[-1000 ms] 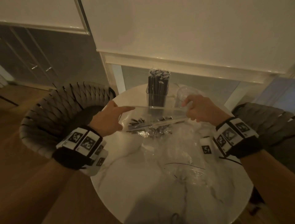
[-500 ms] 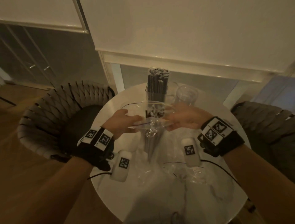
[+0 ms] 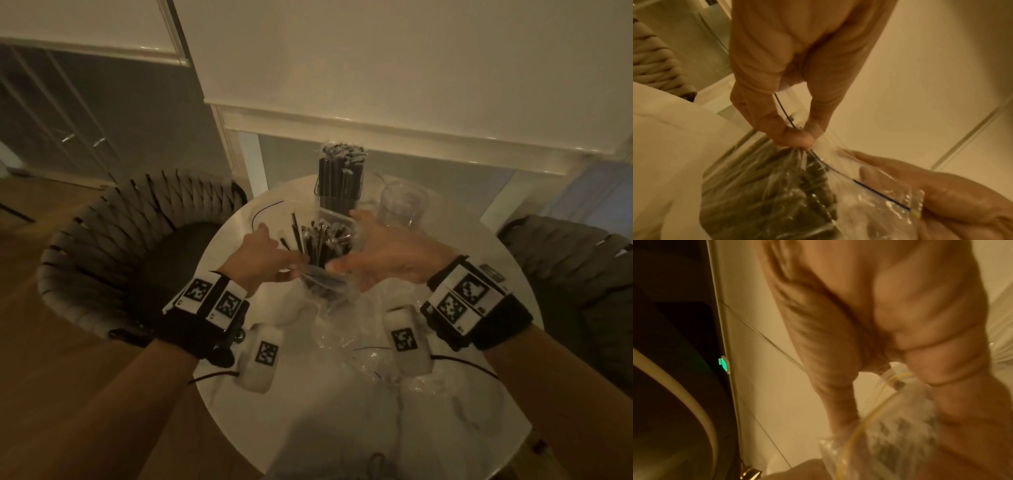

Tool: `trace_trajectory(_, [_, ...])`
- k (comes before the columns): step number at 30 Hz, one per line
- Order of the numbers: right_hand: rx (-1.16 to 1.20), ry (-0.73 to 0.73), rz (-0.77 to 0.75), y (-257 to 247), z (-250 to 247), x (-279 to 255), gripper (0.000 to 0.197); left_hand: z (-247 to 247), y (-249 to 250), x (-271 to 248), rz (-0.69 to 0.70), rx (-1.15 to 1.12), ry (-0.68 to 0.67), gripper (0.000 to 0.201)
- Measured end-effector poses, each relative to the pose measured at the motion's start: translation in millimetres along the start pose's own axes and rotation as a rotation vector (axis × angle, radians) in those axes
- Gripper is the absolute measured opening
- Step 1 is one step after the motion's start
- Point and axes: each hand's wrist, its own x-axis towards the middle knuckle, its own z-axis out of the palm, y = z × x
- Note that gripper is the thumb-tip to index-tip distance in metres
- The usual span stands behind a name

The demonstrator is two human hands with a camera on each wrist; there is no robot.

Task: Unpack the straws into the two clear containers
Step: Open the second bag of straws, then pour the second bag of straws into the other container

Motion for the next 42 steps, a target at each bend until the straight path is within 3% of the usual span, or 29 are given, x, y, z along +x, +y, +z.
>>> trace_trajectory(2, [-0.044, 0.062, -0.050, -0.4, 3.1, -2.8, 0.100, 4.6, -1.5, 0.6, 0.041, 0.040, 0.036, 0.101])
trace_trajectory(6, [0.078, 0.248, -0.091, -6.9, -18.6, -7.7, 0.083, -9.6, 5.0, -3.8, 0.133, 0.401, 0.122, 0.106])
trace_trajectory(10, [0.125, 0.351, -0.074, -10.6, -29.0, 0.9, 0.069, -19.6, 8.0, -8.6, 0.122, 0.828, -0.003, 0.118])
trace_trajectory(13, [0.044, 0.398, -0.068, -8.0, -26.0, 18.3, 0.040, -20.8, 9.5, -4.5, 0.072, 0.965, -0.087, 0.122])
trace_trajectory(19, [-0.126, 0.433, 0.025, 18.1, -19.9, 45.2, 0.013, -25.1, 1.6, 11.9, 0.032, 0.978, -0.165, 0.126])
trace_trajectory(21, [-0.111, 0.424, 0.033, 22.5, -17.2, 47.3, 0.014, -22.2, -5.3, 15.7, 0.051, 0.986, -0.189, 0.132])
trace_trajectory(25, [-0.058, 0.327, 0.079, 23.7, -12.8, 45.2, 0.026, -13.6, -16.6, 23.1, 0.048, 0.761, -0.234, 0.136])
trace_trajectory(28, [0.001, 0.277, 0.102, 25.3, -5.4, 46.1, 0.029, -7.5, -22.7, 29.4, 0.011, 0.653, -0.229, 0.128])
trace_trajectory(31, [0.014, 0.320, 0.136, 30.9, 0.2, 48.6, 0.020, -5.5, -30.7, 36.9, -0.028, 0.587, -0.282, 0.110])
trace_trajectory(35, [0.120, 0.332, 0.211, 38.4, -1.6, 50.3, 0.026, -3.2, -35.5, 41.2, 0.039, 0.568, -0.300, 0.100])
trace_trajectory(37, [0.211, 0.310, 0.235, 40.5, -3.6, 47.0, 0.027, -5.0, -38.0, 41.1, 0.047, 0.438, -0.346, 0.098])
trace_trajectory(40, [0.319, 0.245, 0.206, 47.7, -3.9, 46.2, 0.017, -5.6, -48.6, 41.1, 0.063, 0.331, -0.496, 0.119])
trace_trajectory(42, [0.312, 0.210, 0.189, 50.9, 1.2, 45.9, 0.025, 4.0, -54.8, 43.0, 0.139, 0.390, -0.531, 0.136])
